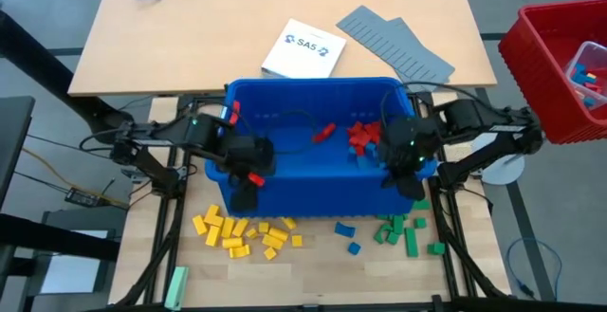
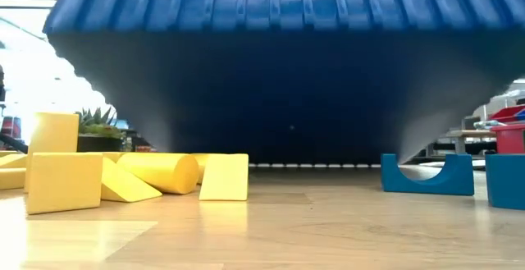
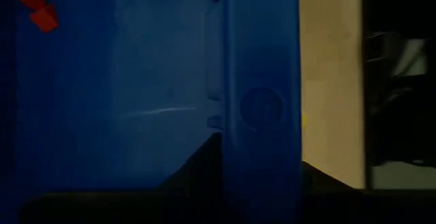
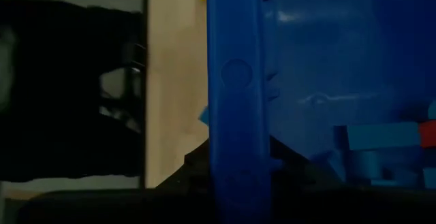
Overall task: Sort blocks
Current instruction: Remove the blue block from the blue bin
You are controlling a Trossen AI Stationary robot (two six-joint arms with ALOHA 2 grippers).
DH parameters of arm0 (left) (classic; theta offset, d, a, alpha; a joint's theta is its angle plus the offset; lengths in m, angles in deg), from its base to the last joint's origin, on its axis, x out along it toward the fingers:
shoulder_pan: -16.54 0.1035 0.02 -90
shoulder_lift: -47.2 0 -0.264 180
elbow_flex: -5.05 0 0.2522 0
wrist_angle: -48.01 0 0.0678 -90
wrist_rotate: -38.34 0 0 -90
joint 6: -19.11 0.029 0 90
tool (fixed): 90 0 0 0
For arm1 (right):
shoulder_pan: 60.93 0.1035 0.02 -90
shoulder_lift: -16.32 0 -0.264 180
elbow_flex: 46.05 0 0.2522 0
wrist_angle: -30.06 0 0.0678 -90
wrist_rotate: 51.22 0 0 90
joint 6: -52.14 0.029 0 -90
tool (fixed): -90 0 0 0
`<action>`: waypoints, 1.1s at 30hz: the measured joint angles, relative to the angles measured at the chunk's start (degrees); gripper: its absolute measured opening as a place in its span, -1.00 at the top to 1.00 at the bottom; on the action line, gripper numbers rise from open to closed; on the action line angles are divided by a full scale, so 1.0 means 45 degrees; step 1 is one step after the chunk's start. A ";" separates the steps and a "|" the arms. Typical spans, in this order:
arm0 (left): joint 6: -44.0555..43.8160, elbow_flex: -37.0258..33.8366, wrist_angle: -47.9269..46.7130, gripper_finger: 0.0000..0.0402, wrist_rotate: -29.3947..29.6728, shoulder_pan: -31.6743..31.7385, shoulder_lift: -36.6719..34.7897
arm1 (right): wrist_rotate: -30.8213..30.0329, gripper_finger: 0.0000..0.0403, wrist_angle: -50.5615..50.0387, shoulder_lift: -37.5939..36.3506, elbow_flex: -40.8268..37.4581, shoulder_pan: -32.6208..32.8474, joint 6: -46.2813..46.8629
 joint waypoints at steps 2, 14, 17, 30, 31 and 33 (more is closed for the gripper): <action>0.0008 0.0402 -0.0107 0.61 -0.0601 0.0207 0.0000 | 0.0526 0.64 0.0001 -0.0029 0.0251 -0.0252 0.0073; 0.0420 0.1957 -0.0913 0.61 -0.2463 0.1393 0.0029 | 0.2325 0.64 -0.0166 -0.0015 0.1359 -0.1735 0.0078; 0.0539 0.2487 -0.1174 0.61 -0.2545 0.1622 0.0084 | 0.2562 0.64 -0.0110 -0.0045 0.1380 -0.2023 -0.0063; 0.1035 0.2984 -0.1408 0.62 -0.2537 0.2275 0.0029 | 0.3782 0.64 -0.0176 0.0039 0.1959 -0.3064 -0.0078; 0.1047 0.2984 -0.1390 0.62 -0.2524 0.2275 0.0029 | 0.3762 0.64 -0.0200 0.0039 0.1987 -0.3069 -0.0069; 0.1007 0.2984 -0.1352 0.62 -0.2456 0.2273 0.0031 | 0.3685 0.64 -0.0331 0.0039 0.2002 -0.3069 -0.0189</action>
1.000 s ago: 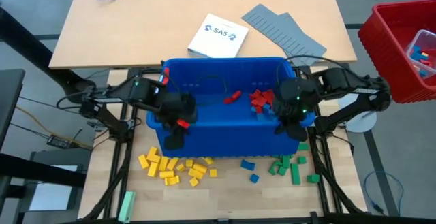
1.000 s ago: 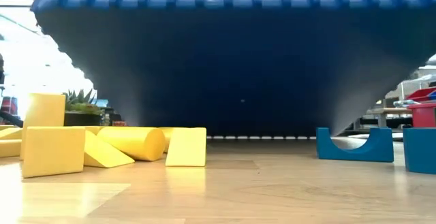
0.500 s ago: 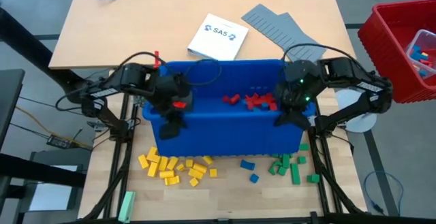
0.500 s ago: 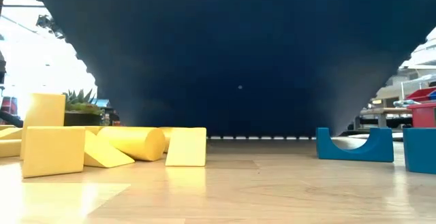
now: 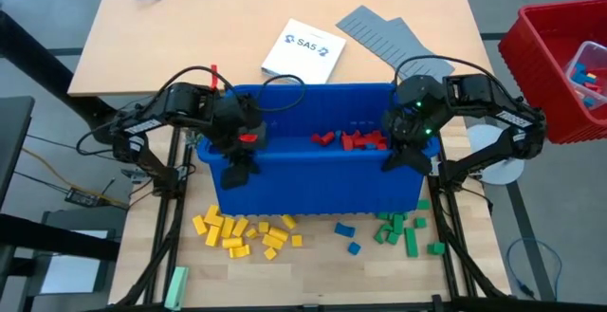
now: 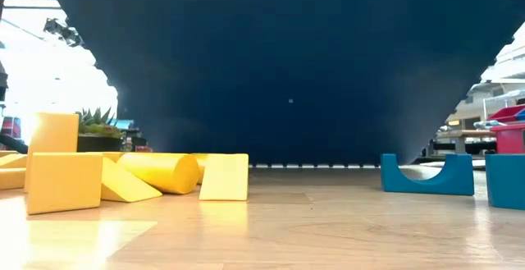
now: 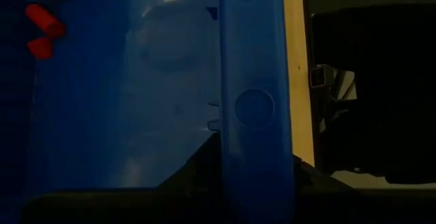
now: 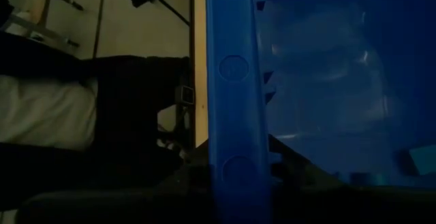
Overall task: Sort blocks
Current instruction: Remove the blue block from the blue bin
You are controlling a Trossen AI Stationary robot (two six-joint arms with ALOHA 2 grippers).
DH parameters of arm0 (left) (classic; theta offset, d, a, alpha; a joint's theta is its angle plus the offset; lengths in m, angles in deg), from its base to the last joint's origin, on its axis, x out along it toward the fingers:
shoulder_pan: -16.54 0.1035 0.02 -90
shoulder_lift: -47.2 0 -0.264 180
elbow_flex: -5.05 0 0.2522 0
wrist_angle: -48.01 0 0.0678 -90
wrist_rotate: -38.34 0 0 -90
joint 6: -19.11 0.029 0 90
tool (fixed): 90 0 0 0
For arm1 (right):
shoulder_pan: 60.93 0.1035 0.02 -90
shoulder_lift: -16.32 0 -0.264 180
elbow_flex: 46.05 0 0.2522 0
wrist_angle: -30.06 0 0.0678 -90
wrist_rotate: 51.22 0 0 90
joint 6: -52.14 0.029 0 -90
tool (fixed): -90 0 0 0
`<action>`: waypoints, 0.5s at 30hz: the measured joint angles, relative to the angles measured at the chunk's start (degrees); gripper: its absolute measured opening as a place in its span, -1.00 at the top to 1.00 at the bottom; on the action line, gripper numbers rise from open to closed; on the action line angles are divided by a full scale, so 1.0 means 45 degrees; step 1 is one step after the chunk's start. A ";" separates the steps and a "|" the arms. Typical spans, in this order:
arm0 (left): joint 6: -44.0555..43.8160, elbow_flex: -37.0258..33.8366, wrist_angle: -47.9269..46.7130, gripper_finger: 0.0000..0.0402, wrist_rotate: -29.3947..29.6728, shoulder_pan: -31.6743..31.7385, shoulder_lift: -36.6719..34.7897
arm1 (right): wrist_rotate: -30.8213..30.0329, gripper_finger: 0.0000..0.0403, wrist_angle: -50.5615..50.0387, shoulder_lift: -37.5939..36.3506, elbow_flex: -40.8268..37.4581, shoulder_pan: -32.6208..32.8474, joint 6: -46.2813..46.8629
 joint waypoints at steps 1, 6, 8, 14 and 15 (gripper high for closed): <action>-0.0034 -0.0005 0.0028 0.62 0.0028 0.0000 0.0004 | -0.0084 0.64 -0.0071 0.0016 0.0004 0.0000 -0.0107; -0.0066 -0.0216 -0.0063 0.62 0.0824 -0.0051 0.0023 | -0.0843 0.64 0.0003 -0.0007 -0.0528 0.0101 -0.0790; -0.0103 -0.0631 0.0034 0.62 0.1306 -0.0141 0.0018 | -0.1358 0.64 -0.0023 -0.0024 -0.0832 0.0217 -0.1149; -0.0114 -0.2458 0.0646 0.62 0.2359 -0.0422 -0.0054 | -0.2379 0.64 0.0110 -0.0003 -0.1866 0.0490 -0.1720; -0.0128 -0.2810 0.0797 0.62 0.2469 -0.0489 -0.0069 | -0.2579 0.64 0.0182 0.0008 -0.2078 0.0581 -0.1791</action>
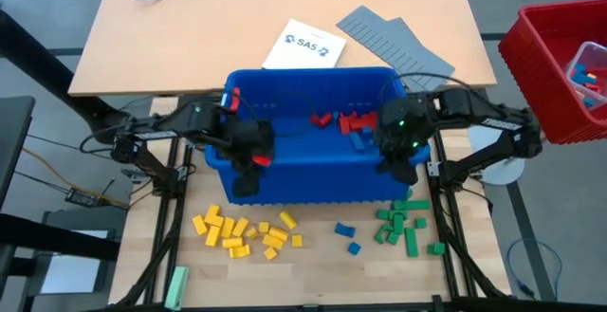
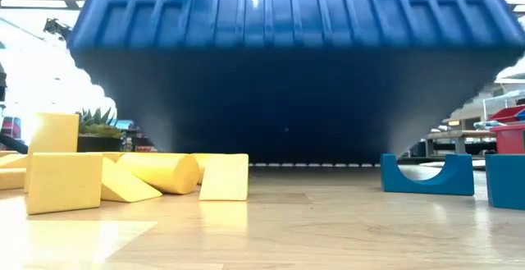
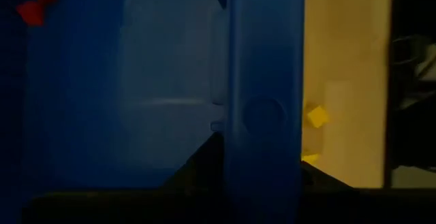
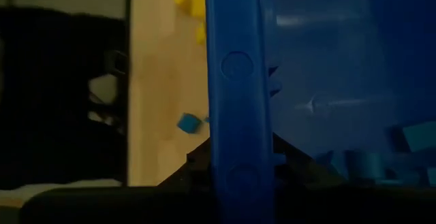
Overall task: Sort blocks
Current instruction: Remove the blue block from the blue bin
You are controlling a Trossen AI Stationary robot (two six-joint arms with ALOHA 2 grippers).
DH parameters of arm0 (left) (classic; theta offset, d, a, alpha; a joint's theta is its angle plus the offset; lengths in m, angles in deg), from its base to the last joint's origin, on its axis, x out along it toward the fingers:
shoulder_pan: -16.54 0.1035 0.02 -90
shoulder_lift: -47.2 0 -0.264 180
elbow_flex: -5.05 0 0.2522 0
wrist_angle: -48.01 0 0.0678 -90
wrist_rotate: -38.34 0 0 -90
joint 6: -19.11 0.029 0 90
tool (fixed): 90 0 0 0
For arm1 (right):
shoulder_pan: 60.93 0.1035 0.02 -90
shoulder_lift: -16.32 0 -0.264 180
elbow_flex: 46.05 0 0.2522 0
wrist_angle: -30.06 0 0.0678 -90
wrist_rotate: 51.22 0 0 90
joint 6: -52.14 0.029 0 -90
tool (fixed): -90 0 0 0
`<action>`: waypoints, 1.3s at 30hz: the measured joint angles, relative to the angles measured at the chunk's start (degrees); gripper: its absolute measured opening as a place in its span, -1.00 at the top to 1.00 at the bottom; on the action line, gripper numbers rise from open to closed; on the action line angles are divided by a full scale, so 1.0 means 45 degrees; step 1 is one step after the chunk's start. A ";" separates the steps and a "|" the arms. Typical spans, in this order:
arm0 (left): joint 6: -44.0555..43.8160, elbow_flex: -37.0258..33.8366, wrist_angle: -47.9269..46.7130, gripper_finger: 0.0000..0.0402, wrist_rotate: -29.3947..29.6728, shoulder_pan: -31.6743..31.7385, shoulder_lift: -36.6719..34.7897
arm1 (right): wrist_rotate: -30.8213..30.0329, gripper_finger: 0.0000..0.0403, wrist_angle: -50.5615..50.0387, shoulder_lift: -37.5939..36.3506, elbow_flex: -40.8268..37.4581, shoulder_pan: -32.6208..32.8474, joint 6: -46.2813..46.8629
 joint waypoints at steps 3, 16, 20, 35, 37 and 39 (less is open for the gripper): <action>-0.0172 -0.0857 0.0272 0.62 0.0473 -0.0210 0.0018 | -0.0548 0.64 0.0394 -0.0007 -0.0863 0.0263 -0.0178; -0.0533 -0.4807 0.2130 0.62 0.2159 -0.0466 0.0018 | -0.2824 0.64 0.2953 0.0017 -0.4326 0.1034 -0.0310; -0.0502 -0.5287 0.2763 0.61 0.2233 -0.0500 0.0018 | -0.3276 0.64 0.3577 -0.0027 -0.5005 0.1129 -0.0255; -0.0438 -0.6321 0.4635 0.35 0.1006 -0.0568 0.0091 | -0.3356 -0.02 0.4248 0.0088 -0.5495 0.1464 -0.0311; -0.0441 -0.6210 0.4592 0.29 0.0591 -0.0550 0.0122 | -0.3094 -0.10 0.4177 0.0090 -0.5403 0.1437 -0.0311; -0.0404 -0.5876 0.4390 0.25 0.0047 -0.0536 0.0119 | -0.2646 -0.15 0.4189 0.0055 -0.5203 0.1432 -0.0290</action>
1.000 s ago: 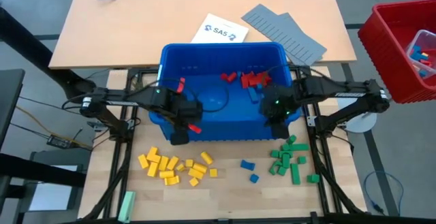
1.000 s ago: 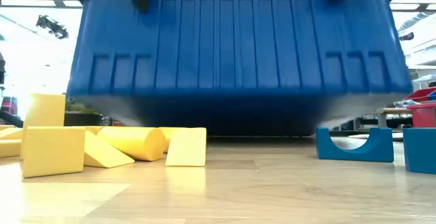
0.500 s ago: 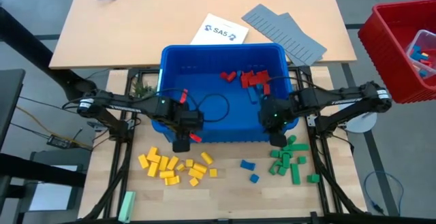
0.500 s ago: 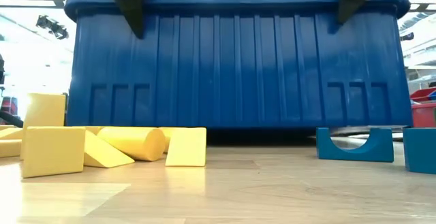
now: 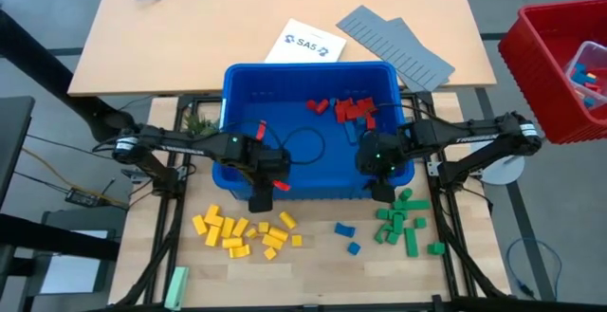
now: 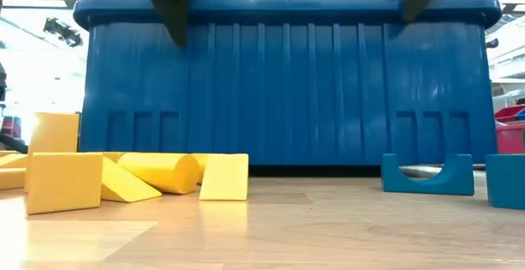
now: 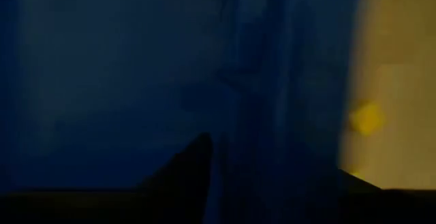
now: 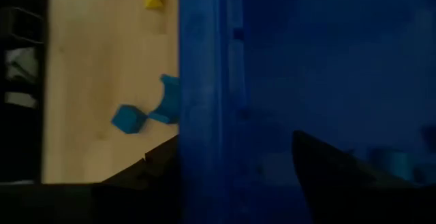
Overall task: Sort blocks
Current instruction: Remove the blue block from the blue bin
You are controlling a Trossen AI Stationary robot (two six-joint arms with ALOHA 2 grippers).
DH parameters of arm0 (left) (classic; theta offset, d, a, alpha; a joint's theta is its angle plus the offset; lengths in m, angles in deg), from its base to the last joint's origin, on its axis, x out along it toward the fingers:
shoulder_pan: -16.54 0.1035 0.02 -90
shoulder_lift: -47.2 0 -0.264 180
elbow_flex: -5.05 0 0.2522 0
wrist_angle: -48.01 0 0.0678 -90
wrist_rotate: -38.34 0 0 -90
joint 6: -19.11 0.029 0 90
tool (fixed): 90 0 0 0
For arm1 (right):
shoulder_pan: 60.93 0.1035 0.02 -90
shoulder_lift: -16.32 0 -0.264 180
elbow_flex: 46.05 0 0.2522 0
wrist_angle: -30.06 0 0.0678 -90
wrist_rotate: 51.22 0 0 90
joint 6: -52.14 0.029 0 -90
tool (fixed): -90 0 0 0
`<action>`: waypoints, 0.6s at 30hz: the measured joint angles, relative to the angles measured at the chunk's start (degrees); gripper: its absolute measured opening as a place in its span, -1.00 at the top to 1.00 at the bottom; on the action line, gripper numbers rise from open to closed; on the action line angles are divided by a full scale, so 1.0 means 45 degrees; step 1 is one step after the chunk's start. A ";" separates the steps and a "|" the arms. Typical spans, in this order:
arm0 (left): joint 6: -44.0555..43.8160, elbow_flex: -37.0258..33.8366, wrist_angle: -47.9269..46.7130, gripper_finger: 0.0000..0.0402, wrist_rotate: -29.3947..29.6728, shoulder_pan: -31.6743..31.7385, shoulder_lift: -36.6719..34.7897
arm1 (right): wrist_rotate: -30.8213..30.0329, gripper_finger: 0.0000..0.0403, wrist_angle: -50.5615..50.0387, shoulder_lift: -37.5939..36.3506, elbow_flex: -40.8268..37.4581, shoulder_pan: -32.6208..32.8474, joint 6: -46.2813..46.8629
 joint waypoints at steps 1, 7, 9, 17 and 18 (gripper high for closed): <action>0.0013 0.0253 -0.0131 0.23 -0.0302 -0.0004 -0.0025 | 0.0226 -0.17 -0.0091 -0.0014 0.0129 0.0026 0.0079; 0.0343 0.2290 -0.0175 0.22 -0.0127 -0.0133 -0.0152 | 0.0696 -0.20 -0.0400 -0.0115 0.1184 0.0056 0.0024; 0.0647 0.3026 -0.0207 0.22 0.0644 -0.0138 -0.0154 | 0.0534 -0.19 -0.0401 -0.0133 0.1600 0.0060 -0.0069; 0.1997 0.4913 0.0045 0.21 0.3749 -0.0050 -0.0718 | -0.2638 -0.13 -0.0428 -0.0183 0.2832 -0.0646 -0.0392; 0.2170 0.4856 0.0179 0.21 0.3906 0.0075 -0.0913 | -0.2909 -0.12 -0.0516 -0.0180 0.2825 -0.0918 -0.0609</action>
